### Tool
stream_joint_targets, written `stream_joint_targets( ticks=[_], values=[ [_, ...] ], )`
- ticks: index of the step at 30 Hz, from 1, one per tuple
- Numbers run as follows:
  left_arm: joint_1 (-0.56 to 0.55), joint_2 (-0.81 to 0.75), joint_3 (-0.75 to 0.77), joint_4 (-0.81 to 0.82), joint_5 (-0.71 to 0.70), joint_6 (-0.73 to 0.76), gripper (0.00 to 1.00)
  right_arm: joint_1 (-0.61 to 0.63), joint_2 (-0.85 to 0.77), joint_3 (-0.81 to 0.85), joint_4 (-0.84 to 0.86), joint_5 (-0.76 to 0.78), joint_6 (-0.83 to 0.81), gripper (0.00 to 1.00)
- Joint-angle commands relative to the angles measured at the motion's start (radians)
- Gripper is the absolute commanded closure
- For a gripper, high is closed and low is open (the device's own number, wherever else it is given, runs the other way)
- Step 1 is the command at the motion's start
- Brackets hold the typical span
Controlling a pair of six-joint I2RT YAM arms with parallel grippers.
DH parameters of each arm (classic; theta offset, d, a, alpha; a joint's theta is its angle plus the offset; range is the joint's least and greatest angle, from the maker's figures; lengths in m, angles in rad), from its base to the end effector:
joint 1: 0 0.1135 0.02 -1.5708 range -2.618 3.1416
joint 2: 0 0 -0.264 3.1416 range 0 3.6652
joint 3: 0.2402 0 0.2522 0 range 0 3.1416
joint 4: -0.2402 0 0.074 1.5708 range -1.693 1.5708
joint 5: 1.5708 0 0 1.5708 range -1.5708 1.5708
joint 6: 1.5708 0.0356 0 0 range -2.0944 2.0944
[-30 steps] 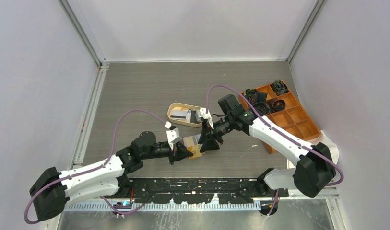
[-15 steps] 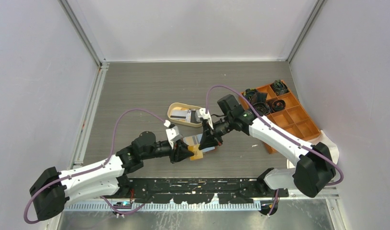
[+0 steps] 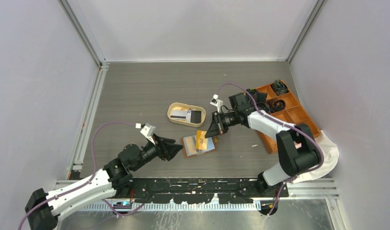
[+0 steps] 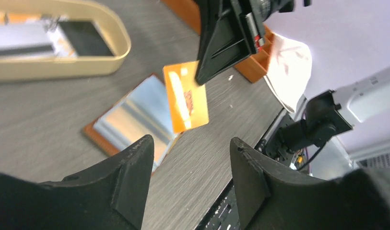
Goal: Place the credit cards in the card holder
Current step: Insert the credit card into the card holder.
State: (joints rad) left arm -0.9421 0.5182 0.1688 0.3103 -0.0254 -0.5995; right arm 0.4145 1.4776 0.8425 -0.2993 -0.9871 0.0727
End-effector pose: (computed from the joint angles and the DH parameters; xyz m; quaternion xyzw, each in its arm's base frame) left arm 0.0895 -0.1215 0.2125 0.1142 0.7117 -0.4763 0.5036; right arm 0.2479 0.1415 0.2040 -0.2883 0.7991 0.5031 0.1589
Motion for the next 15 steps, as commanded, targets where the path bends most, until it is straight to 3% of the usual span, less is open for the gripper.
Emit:
stream_joint_targets(
  ticks=[1, 7, 15],
  values=[
    [0.003, 0.029, -0.018, -0.017, -0.174, -0.208, 0.43, -0.069, 0.079, 0.043, -0.039, 0.019, 0.074, 0.99],
    [0.003, 0.198, -0.005, 0.053, -0.216, -0.288, 0.53, -0.072, 0.209, 0.123, -0.138, 0.045, 0.000, 0.99],
    [0.004, 0.436, 0.067, 0.051, -0.274, -0.322, 0.47, -0.082, 0.284, 0.172, -0.173, 0.013, -0.034, 0.99]
  ],
)
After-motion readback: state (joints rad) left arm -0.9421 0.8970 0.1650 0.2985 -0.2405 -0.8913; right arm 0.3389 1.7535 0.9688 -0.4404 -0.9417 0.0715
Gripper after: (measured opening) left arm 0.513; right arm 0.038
